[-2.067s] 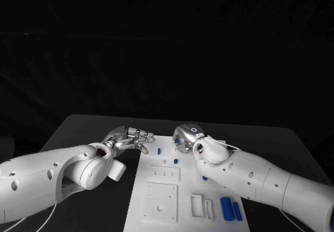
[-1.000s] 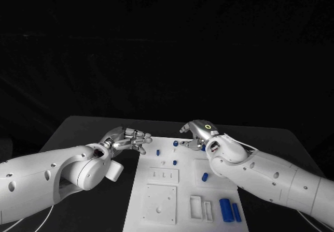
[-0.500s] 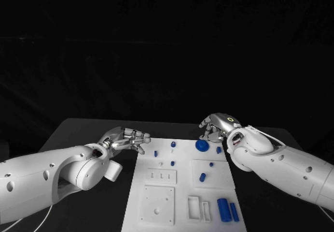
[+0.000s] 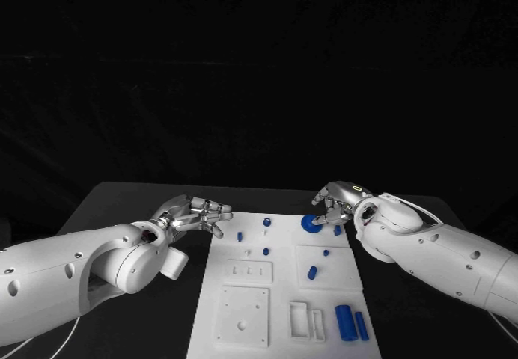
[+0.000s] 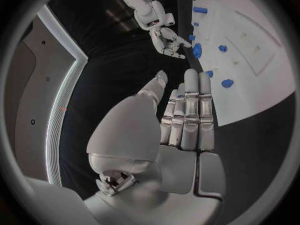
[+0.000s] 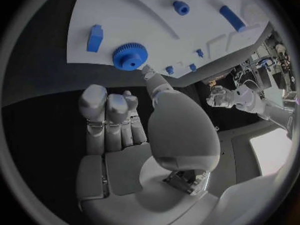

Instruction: Assemble the parts on the task board

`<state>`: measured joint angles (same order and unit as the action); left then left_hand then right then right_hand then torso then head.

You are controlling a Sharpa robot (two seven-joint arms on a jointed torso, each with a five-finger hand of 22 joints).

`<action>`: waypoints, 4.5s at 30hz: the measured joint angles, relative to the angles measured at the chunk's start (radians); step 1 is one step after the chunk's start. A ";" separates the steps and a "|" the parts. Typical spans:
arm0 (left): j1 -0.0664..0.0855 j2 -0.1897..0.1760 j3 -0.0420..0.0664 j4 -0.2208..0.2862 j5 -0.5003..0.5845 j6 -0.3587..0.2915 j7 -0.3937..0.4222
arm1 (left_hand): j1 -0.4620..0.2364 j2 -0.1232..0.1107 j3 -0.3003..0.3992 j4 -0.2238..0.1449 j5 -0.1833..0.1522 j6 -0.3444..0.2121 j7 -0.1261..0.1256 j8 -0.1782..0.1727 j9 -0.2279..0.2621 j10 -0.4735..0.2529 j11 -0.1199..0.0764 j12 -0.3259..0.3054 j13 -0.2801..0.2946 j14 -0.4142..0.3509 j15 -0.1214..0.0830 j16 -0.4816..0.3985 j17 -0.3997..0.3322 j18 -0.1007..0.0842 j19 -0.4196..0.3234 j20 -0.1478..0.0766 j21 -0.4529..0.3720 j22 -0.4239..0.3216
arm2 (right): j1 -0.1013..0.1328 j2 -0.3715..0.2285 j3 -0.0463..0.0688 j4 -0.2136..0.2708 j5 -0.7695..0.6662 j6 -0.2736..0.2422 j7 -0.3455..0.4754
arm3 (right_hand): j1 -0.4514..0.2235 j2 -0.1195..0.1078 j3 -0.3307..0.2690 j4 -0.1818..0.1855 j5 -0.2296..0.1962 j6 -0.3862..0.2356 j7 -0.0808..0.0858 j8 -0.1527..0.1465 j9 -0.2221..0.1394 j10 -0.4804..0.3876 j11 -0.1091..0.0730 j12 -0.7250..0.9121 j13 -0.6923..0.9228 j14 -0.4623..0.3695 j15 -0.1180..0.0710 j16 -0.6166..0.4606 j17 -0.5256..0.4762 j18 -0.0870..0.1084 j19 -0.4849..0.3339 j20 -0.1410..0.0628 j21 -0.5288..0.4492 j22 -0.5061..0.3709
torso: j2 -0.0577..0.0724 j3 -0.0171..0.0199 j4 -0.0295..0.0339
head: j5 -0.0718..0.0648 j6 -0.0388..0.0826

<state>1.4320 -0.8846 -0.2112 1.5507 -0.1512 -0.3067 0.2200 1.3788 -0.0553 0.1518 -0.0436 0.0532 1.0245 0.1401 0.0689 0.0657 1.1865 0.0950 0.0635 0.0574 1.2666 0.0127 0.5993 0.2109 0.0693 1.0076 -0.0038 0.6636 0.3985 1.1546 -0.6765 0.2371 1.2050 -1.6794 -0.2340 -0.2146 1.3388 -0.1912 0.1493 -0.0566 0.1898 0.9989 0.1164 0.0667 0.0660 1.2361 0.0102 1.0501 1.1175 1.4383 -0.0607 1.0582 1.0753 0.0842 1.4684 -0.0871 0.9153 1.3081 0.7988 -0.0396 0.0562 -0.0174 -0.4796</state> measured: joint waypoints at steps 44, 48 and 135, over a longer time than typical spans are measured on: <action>0.000 0.010 -0.004 -0.014 -0.001 0.008 -0.003 | 0.000 0.000 0.000 0.000 0.000 0.000 0.000 0.000 0.000 0.000 0.000 0.000 0.000 -0.004 0.004 0.000 -0.001 0.000 0.000 0.000 0.000 -0.005 | -0.011 0.058 0.000 -0.099 0.039 0.088 0.034 | -0.049 0.028 0.140 -0.085 0.169 0.025 0.000 -0.006 -0.003 0.013 -0.005 0.011 0.028 0.011 0.000 0.000 0.060 -0.002 -0.001 0.008 0.076 0.000 | 0.001 -0.0025 -0.0012 | -0.006 -0.022; 0.000 0.011 -0.004 -0.015 -0.001 0.008 -0.004 | 0.000 0.000 0.000 0.000 0.000 0.000 0.000 0.000 0.000 0.000 0.000 0.000 0.000 -0.004 0.004 0.000 -0.001 0.000 0.000 0.000 0.000 -0.005 | -0.012 0.055 0.000 -0.095 0.038 0.089 0.036 | -0.054 0.022 0.164 -0.115 0.223 0.022 0.003 -0.009 -0.004 0.013 -0.005 0.011 0.027 0.011 0.000 0.000 0.061 -0.002 -0.004 0.011 0.080 -0.001 | 0.001 -0.0025 -0.0011 | -0.007 -0.025; 0.000 0.014 -0.004 -0.010 -0.005 0.015 -0.012 | 0.000 0.000 0.000 0.000 0.000 0.001 0.001 0.000 0.000 0.000 0.000 0.000 0.000 -0.004 0.003 0.000 -0.002 0.000 0.000 0.000 0.000 -0.008 | -0.024 0.232 -0.081 0.019 -0.175 -0.039 -0.072 | -0.094 -0.007 0.266 -0.064 0.248 0.086 -0.018 -0.008 -0.004 0.025 -0.017 0.003 0.025 0.021 -0.011 -0.017 0.068 -0.007 -0.004 -0.004 0.130 0.000 | 0.002 -0.0032 0.0017 | 0.006 -0.018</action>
<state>1.4320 -0.8706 -0.2156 1.5406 -0.1565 -0.2920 0.2083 1.3788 -0.0553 0.1518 -0.0436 0.0532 1.0251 0.1407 0.0689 0.0657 1.1865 0.0949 0.0635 0.0574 1.2631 0.0162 0.5993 0.2091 0.0693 1.0076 -0.0039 0.6636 0.3901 1.1303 -0.4446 0.1558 1.2238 -1.8541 -0.2734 -0.2866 1.2451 -0.1983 0.4152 -0.1209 0.4376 1.0847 0.0987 0.0590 0.0623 1.2612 -0.0070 1.0529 1.1427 1.4594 -0.0712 1.0415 1.1435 0.0770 1.4648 -0.0911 1.0455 1.3078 0.8008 -0.0428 0.0579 -0.0116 -0.4976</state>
